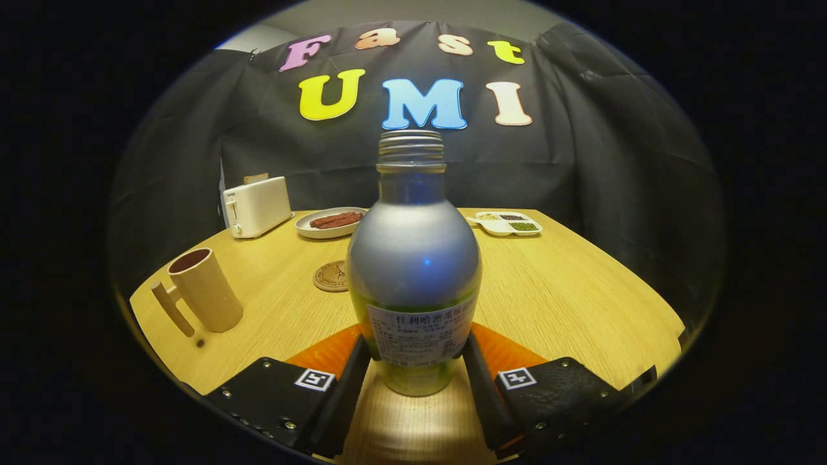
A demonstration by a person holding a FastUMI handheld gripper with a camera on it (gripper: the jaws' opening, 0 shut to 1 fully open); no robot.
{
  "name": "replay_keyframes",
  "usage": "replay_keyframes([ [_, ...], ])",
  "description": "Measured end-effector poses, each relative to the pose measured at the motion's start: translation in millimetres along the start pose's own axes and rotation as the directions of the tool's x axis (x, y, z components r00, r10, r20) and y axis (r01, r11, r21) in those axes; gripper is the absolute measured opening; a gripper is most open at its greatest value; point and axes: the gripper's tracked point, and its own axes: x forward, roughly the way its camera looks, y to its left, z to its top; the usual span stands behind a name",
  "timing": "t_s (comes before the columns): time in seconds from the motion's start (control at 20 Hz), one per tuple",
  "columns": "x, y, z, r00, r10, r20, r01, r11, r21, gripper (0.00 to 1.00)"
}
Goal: Take the bottle from table, then pour the juice into the cup, finally place the bottle on the coaster
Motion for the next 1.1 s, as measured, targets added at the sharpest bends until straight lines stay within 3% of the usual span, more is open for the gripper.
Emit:
replay_keyframes([
  [0.2, -1, 3, 5, 1.000, 0.005, -0.028, -0.007, 0.998, -0.056, 0.70],
  [0.75, -5, 28, 41, 0.999, 0.017, -0.037, -0.027, 0.961, -0.277, 0.70],
  [1.1, -7, 56, 59, 0.998, 0.039, -0.041, -0.053, 0.890, -0.452, 0.70],
])
